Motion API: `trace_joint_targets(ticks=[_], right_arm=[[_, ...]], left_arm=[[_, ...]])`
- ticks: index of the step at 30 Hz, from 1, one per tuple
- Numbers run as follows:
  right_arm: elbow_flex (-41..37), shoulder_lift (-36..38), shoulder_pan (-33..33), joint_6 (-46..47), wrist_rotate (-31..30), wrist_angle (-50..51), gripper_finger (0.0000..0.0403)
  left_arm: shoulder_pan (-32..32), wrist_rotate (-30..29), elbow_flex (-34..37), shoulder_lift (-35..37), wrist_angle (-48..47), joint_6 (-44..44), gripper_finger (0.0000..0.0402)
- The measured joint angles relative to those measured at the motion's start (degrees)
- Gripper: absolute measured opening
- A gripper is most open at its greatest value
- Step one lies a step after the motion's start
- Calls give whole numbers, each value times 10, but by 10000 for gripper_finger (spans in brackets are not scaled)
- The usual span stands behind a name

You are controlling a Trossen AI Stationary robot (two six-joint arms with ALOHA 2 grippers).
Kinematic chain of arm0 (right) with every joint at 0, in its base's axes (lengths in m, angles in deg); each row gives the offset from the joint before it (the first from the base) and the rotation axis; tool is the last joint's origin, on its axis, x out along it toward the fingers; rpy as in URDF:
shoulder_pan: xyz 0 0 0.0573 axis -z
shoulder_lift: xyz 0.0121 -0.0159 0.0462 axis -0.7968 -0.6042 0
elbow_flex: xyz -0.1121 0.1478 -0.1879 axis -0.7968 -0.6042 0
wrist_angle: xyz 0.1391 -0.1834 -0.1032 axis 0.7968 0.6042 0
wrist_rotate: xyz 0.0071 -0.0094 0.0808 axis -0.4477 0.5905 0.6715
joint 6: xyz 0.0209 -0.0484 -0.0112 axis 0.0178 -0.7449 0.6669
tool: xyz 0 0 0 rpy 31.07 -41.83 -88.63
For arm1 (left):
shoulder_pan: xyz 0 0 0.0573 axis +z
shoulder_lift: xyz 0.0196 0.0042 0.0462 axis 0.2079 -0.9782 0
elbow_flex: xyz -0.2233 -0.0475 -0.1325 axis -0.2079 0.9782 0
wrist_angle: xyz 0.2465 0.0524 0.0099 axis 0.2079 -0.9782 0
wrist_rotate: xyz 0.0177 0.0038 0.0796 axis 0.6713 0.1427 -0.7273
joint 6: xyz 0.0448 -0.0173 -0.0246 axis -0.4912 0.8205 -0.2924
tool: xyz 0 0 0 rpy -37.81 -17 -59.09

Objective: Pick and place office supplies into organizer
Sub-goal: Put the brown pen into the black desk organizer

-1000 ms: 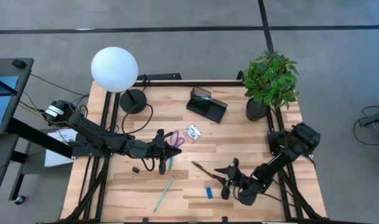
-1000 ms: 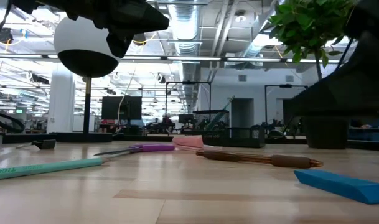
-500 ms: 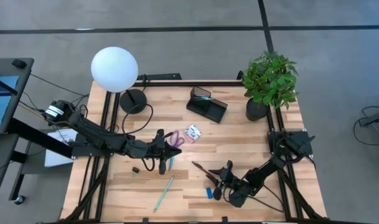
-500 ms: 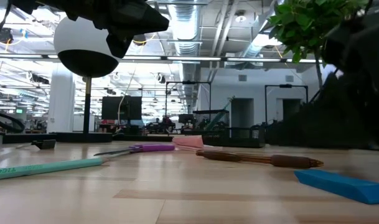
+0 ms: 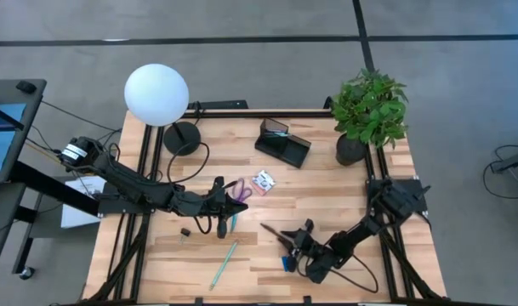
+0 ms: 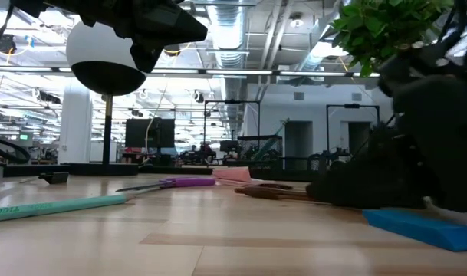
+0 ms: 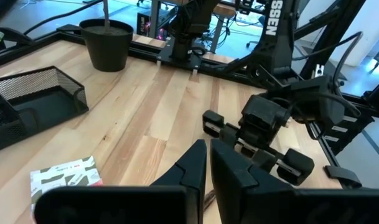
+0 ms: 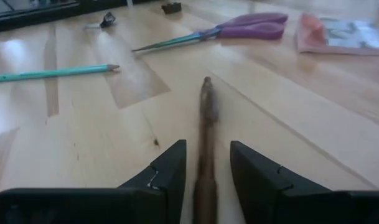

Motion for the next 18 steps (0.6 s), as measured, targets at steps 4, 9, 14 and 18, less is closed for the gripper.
trace_joint_targets(ticks=[4,9,14,18], right_arm=[[4,3,15,12,27,29,118],[18,4,16,52,29,83,118],[30,3,-4,62,30,119,111],[31,3,-20,124,27,150,93]], left_arm=[[0,0,0,0,0,0,16],[0,-1,0,0,0,0,16],[0,-1,0,0,0,0,16],[0,-1,0,0,-1,1,16]])
